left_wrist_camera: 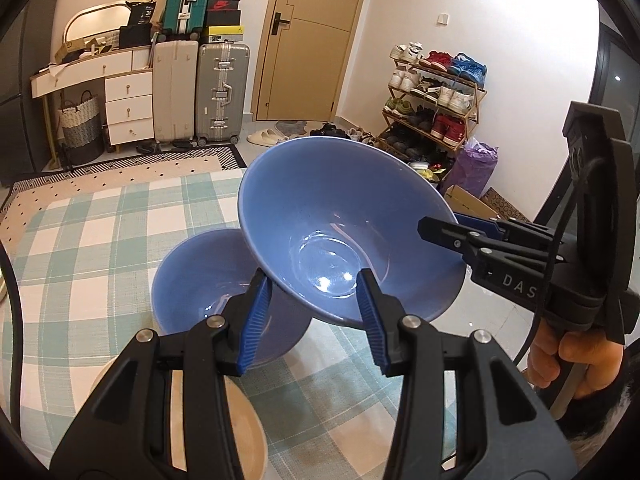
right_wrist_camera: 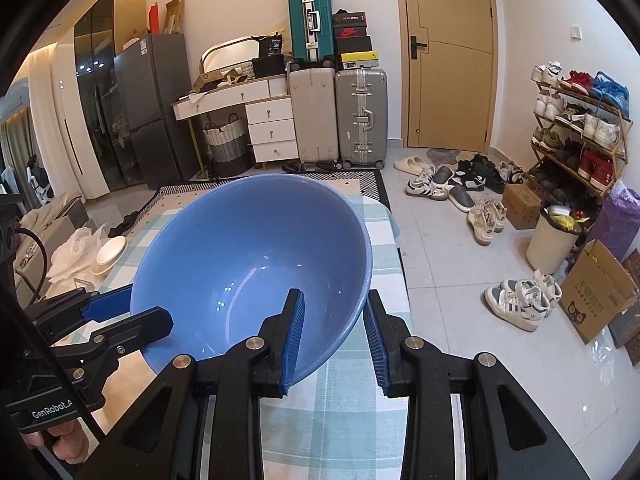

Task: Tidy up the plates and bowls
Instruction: 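Lift the blue bowls with both tools and carry them over the cream plate stack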

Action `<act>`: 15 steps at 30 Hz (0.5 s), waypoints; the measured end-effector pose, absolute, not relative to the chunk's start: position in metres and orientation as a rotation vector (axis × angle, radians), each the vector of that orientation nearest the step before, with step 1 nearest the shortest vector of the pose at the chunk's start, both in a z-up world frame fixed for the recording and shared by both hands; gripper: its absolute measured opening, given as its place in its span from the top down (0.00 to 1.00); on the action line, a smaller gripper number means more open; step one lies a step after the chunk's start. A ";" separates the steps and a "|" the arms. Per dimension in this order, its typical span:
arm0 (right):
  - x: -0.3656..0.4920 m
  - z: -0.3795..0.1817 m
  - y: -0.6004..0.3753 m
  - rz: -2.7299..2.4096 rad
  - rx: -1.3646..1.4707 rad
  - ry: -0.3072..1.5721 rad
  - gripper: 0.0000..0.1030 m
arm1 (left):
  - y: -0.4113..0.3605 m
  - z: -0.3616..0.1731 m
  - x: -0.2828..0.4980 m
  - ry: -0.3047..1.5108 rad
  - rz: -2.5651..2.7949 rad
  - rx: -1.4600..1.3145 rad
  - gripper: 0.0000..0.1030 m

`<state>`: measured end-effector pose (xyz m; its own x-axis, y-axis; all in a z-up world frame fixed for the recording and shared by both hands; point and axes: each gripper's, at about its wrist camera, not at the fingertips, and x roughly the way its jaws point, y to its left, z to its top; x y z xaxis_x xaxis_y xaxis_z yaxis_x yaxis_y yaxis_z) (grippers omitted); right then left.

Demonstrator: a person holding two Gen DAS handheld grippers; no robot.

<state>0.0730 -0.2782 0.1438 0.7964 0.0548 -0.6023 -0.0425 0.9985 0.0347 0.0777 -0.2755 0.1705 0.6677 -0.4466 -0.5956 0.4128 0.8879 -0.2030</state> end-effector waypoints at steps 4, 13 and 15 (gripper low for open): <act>0.081 0.143 -0.266 0.072 0.011 0.652 0.69 | -0.261 0.174 0.077 0.683 -0.461 -0.055 0.60; 0.098 0.138 -0.240 0.112 -0.002 0.658 0.69 | -0.234 0.174 0.083 0.688 -0.417 -0.058 0.60; 0.102 0.136 -0.234 0.119 -0.002 0.663 0.69 | -0.230 0.174 0.086 0.694 -0.412 -0.061 0.60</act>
<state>0.1019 -0.2344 0.1357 0.7818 0.1091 -0.6139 -0.1106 0.9932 0.0356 0.0861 -0.2303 0.1739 0.6920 -0.3885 -0.6084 0.3482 0.9179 -0.1901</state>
